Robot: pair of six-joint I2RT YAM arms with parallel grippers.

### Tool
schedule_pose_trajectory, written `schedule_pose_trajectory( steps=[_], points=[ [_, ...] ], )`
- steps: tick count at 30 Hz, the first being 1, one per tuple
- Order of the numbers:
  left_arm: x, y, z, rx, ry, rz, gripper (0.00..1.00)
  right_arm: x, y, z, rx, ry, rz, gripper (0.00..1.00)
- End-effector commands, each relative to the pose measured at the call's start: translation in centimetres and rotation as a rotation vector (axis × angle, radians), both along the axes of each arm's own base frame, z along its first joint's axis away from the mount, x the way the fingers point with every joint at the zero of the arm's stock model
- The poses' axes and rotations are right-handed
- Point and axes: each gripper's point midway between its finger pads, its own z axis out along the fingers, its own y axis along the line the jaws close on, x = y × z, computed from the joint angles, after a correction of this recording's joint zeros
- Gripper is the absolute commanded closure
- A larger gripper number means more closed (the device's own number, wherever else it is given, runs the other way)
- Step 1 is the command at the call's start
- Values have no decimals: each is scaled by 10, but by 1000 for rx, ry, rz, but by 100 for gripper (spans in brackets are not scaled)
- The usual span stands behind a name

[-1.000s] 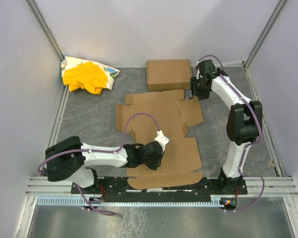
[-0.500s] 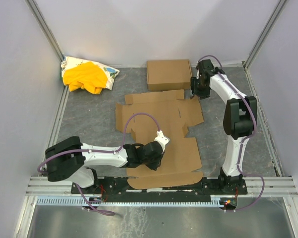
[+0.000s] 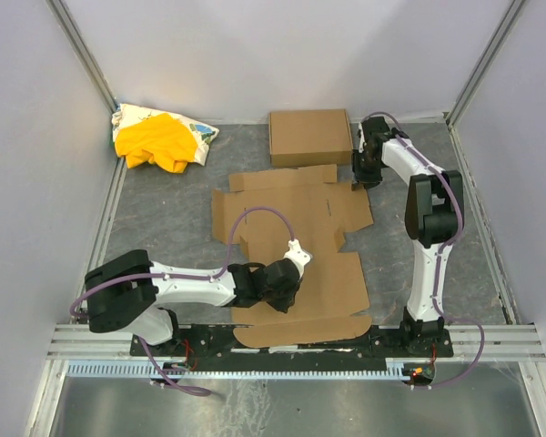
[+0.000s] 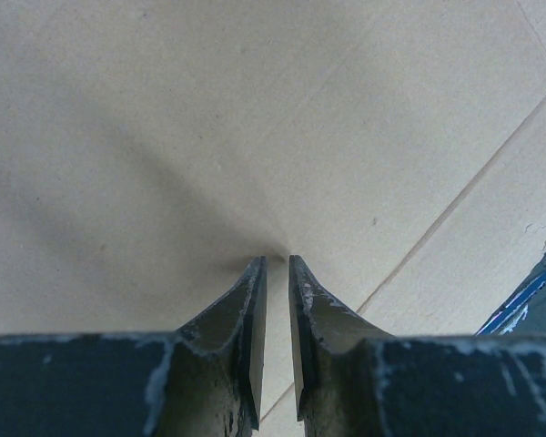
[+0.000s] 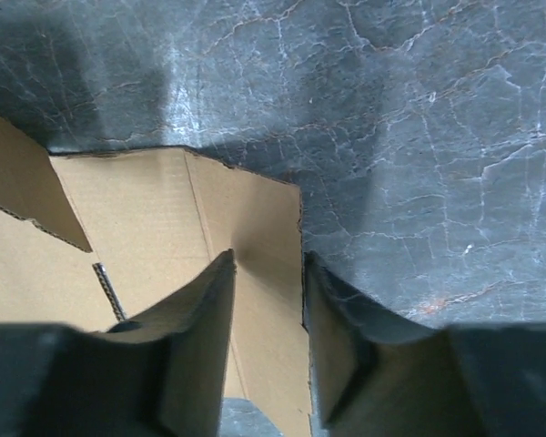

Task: Fold the paper box

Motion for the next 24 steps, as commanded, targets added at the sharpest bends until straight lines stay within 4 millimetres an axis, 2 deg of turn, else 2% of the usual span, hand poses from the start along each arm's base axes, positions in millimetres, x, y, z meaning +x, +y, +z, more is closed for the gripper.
schedule_pose_trajectory(
  steps=[1,3,5,13,18,24],
  points=[
    [-3,15,-16,89,19,17,77,17,9,23,59,-87,22,66],
    [-4,14,-16,90,22,15,77,15,8,29,56,-107,20,78],
    [-4,14,-16,92,24,19,77,10,6,37,53,-126,17,85],
    [-4,10,-17,89,39,36,77,-32,-3,72,45,-228,0,92],
    [-3,4,-18,76,42,42,78,-61,-1,87,49,-275,0,98],
    [-1,-5,-18,50,48,52,78,-102,6,97,64,-306,10,98]
  ],
)
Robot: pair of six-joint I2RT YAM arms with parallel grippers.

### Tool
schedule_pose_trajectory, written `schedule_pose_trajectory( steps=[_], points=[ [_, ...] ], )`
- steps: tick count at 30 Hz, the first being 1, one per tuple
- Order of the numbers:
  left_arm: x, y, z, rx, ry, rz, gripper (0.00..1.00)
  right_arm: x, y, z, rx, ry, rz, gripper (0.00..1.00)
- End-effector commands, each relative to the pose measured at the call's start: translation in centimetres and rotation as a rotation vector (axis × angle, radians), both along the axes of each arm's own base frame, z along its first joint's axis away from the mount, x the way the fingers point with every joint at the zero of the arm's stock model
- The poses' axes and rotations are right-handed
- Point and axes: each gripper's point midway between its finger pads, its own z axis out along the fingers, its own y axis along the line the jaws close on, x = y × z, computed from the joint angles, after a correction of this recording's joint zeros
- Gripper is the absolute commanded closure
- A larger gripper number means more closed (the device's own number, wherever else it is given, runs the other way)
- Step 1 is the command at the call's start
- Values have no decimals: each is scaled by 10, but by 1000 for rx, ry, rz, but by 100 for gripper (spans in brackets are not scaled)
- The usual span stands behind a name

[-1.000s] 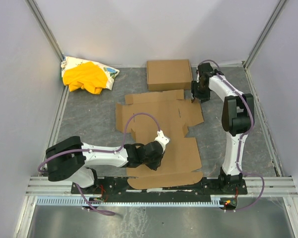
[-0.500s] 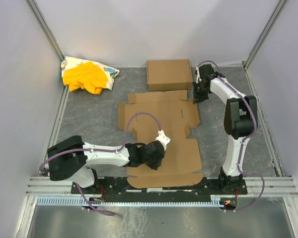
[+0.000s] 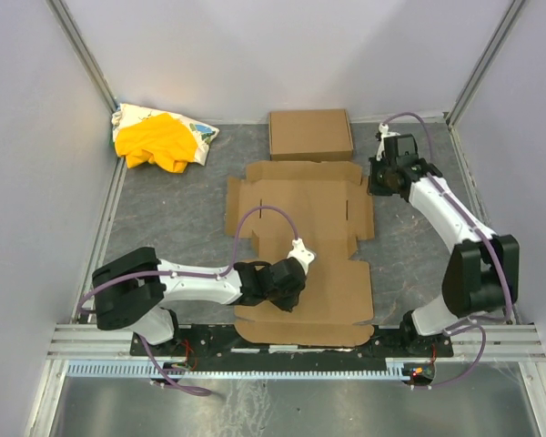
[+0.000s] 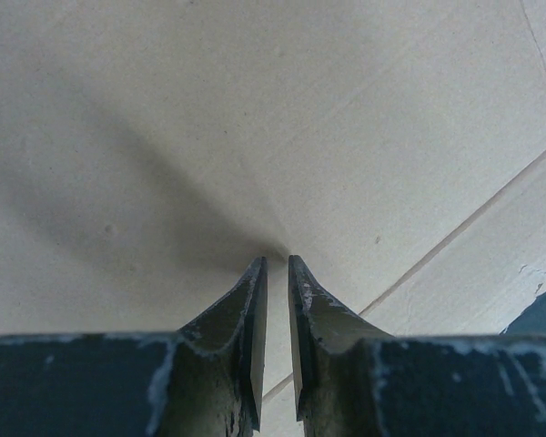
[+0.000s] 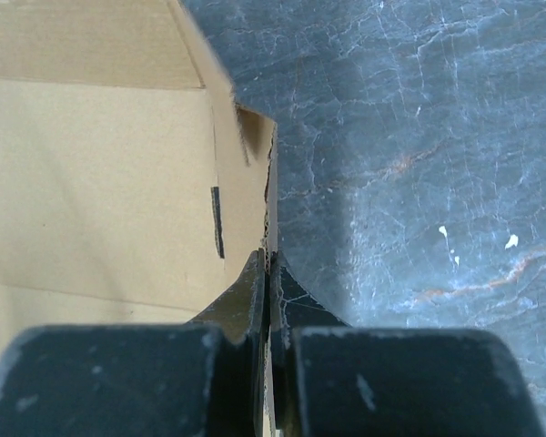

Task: Fold the paper box

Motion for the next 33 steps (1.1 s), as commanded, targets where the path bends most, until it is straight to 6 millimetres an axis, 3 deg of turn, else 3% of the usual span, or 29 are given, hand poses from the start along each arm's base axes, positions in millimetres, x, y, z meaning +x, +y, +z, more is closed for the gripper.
schedule_pose_trajectory(
  steps=[1,9,12,15,18,20,23,25,28,31,33],
  points=[
    [-1,3,-17,37,24,39,78,-39,11,3,17,-6,22,98],
    [1,-7,-12,-4,14,45,78,-103,20,-8,1,-73,25,98],
    [3,-10,-2,-31,-14,44,77,-126,17,-21,3,-95,13,98],
    [10,-15,22,-82,-70,41,75,-143,8,-25,5,-129,-7,98],
    [21,-20,67,-148,-166,35,67,-152,6,-18,25,-180,-3,98],
    [33,-21,115,-201,-265,31,62,-154,7,-12,48,-217,10,98],
    [54,-17,199,-267,-438,44,56,-161,10,-10,82,-218,10,98],
    [67,-13,267,-322,-573,54,50,-164,12,-10,100,-209,11,98],
    [83,-5,338,-339,-765,45,42,-165,13,-7,109,-227,17,98],
    [104,8,365,-194,-950,27,20,-166,12,0,105,-255,34,98],
    [115,10,356,-24,-1046,-60,15,-167,12,5,99,-274,50,98]
  ],
)
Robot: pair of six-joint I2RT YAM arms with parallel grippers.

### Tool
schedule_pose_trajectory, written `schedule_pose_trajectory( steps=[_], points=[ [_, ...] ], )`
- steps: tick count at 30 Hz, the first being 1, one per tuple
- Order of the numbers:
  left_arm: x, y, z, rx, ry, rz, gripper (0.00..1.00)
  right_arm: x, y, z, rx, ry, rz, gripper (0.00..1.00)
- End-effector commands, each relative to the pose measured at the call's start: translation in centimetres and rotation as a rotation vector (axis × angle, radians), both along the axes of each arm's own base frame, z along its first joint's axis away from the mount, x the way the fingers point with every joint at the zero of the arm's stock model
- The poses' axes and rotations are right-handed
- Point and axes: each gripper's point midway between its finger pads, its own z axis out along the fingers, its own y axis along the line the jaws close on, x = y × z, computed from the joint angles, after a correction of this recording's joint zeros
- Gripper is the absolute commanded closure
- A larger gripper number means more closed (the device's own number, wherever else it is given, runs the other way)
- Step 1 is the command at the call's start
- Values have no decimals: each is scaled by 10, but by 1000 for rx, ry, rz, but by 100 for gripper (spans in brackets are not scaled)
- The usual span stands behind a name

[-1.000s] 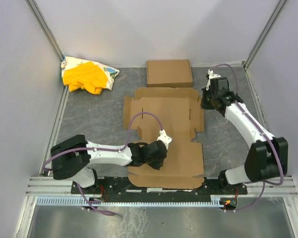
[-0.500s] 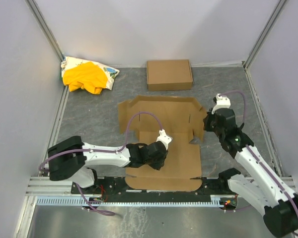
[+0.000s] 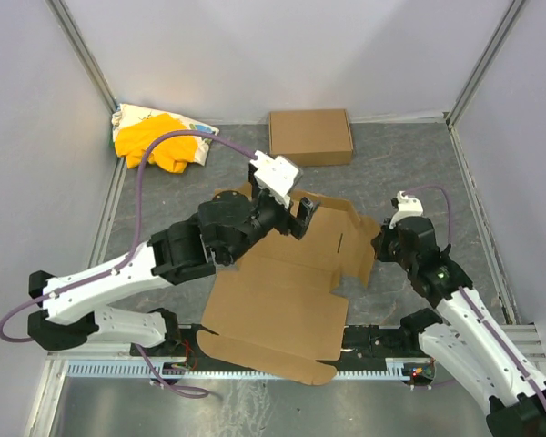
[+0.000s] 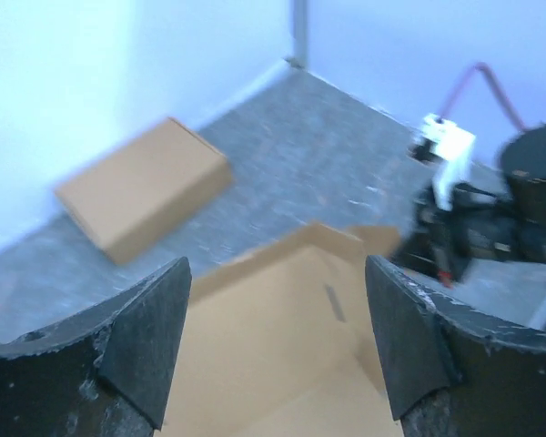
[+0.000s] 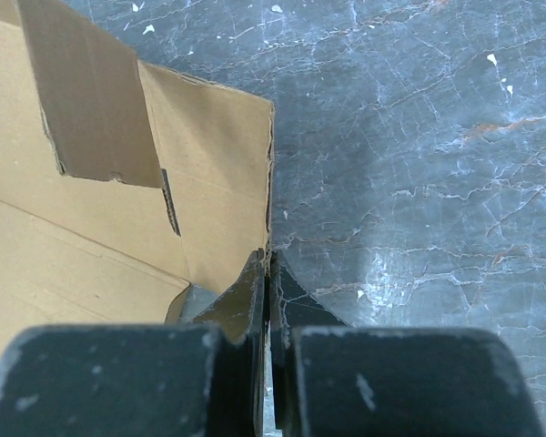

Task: Fold the paper box

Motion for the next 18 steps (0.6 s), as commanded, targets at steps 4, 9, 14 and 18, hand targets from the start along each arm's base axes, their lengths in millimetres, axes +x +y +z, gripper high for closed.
schedule_pose_trajectory(
  steps=[4,9,14,18],
  points=[
    [43,16,-63,678,-363,-6,8,-7,1,16,-17,-48,61,98],
    [81,27,-100,639,-273,-140,9,-8,7,20,-7,-54,99,98],
    [115,34,-111,632,-284,-220,9,-10,13,21,16,-63,129,98],
    [133,31,-124,659,-296,-257,9,-13,15,22,19,-68,146,98]
  ],
)
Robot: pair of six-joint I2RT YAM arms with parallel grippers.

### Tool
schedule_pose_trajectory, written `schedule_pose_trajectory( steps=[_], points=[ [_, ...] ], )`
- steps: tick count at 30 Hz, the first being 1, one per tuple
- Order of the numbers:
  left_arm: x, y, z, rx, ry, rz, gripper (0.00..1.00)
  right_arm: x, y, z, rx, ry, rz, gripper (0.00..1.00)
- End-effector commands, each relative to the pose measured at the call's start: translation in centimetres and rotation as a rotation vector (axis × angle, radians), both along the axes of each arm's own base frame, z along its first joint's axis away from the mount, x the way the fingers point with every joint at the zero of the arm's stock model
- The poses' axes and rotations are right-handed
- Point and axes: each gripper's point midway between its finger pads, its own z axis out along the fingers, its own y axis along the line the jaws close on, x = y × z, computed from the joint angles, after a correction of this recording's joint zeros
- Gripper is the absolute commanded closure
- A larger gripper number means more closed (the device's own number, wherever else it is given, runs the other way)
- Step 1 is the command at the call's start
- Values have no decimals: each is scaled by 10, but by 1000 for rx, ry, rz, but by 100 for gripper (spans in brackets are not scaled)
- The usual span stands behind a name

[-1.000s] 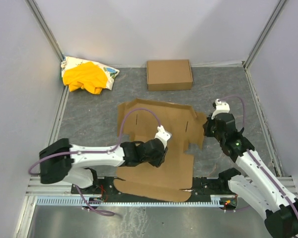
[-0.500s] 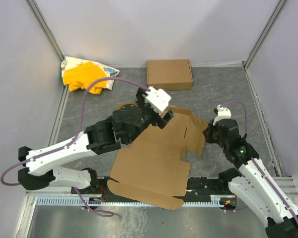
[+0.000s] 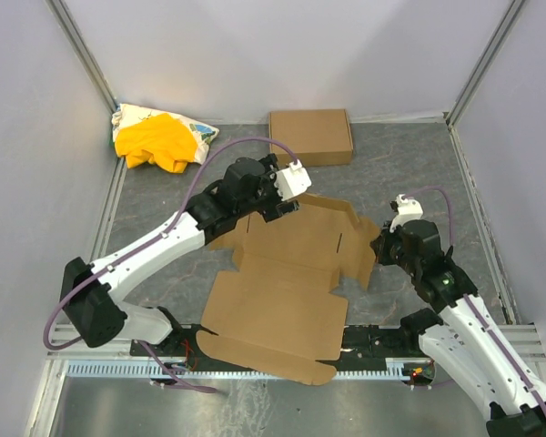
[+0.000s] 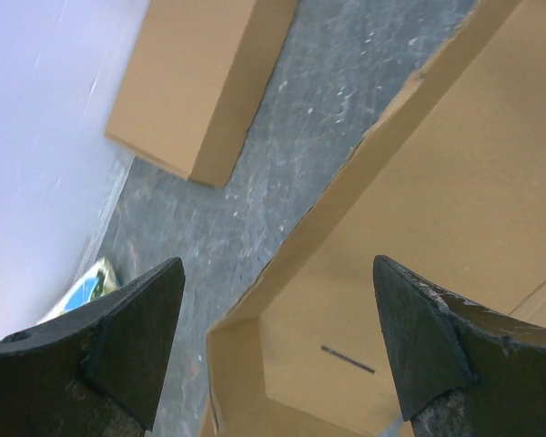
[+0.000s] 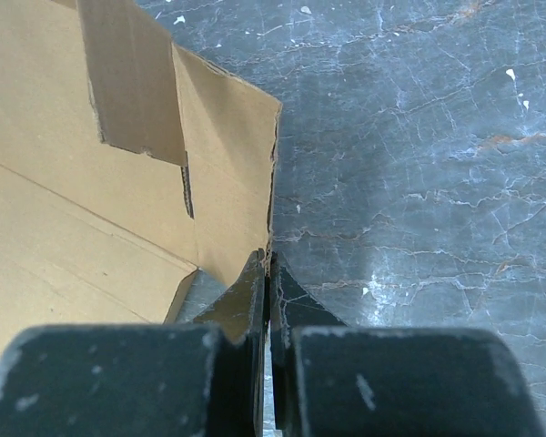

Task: Fold the paper box

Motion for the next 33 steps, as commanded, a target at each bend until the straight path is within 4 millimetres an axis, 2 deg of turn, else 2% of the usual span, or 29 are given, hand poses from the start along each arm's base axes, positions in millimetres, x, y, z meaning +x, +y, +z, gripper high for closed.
schedule_pose_trajectory(
  steps=[1,6,12,22,25,29,31,33],
  points=[
    [5,-31,13,-13,-80,-210,9,-2,9,15,19,-42,65,98],
    [0,-29,-4,54,-79,-309,9,-2,11,19,22,-47,77,98],
    [20,-20,-6,58,-119,-286,9,-4,16,20,31,-42,107,98],
    [37,-35,-37,82,-67,-303,12,-6,18,21,43,-47,121,98],
    [39,-35,-44,87,-51,-288,23,-6,19,20,40,-42,125,98],
    [42,-26,-47,94,-59,-235,53,-6,20,20,41,-38,127,98],
    [41,-21,-46,87,-62,-208,63,-6,20,19,43,-34,128,98],
    [40,-15,-47,85,-71,-183,81,-5,21,20,45,-31,131,98]
  ],
)
